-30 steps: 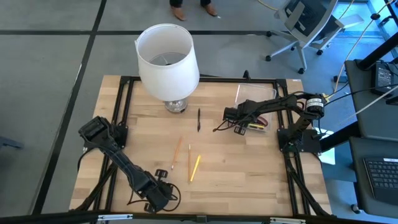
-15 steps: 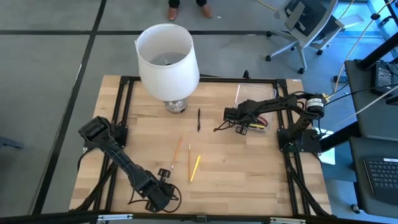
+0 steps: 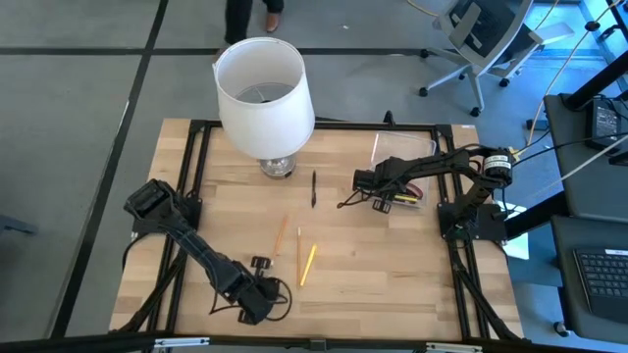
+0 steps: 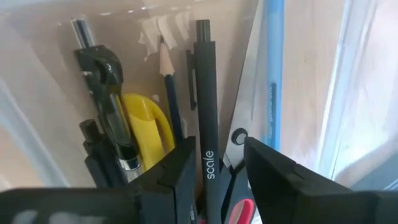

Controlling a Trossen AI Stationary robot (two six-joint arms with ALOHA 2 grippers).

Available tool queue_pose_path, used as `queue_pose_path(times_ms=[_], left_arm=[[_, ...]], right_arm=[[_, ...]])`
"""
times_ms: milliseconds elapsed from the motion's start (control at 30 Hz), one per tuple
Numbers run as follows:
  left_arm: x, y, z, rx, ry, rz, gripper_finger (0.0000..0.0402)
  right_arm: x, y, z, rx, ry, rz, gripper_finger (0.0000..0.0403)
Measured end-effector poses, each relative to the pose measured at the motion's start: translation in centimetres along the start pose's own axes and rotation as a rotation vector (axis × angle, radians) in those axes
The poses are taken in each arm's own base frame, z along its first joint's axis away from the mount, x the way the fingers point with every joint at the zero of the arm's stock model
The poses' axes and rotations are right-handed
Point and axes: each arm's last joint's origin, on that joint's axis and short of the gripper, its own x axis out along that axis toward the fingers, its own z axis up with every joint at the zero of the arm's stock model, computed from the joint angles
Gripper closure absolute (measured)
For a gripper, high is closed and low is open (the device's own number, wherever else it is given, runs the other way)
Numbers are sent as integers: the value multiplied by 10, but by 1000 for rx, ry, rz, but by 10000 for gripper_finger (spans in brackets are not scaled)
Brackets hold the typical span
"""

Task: Pick & place school supplies into a supply box
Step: Put the black pen into the transparent supply box

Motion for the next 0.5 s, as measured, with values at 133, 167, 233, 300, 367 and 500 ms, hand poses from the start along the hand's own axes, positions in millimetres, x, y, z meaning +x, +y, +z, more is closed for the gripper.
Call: queue_pose_path(times_ms=[133,167,233,300,367,500], left_arm=[[-7,8,8,-25,-25,-18,381],[-8,10,10,-34,-26,-20,381],[-10,17,14,-56,-36,-21,381],[-13,22,18,-68,-38,-38,381],[-14,26,21,-69,-36,-56,381],[-18,35,27,-54,-55,-54,382]], right_arm=[[0,0,0,1,0,0,264],[0,0,0,0,0,0,264],[0,0,0,0,0,0,264],[-2,-1,-1,1,-6,1,264],[-6,-2,-2,3,-23,5,264],[-20,-6,-6,18,-78,21,264]])
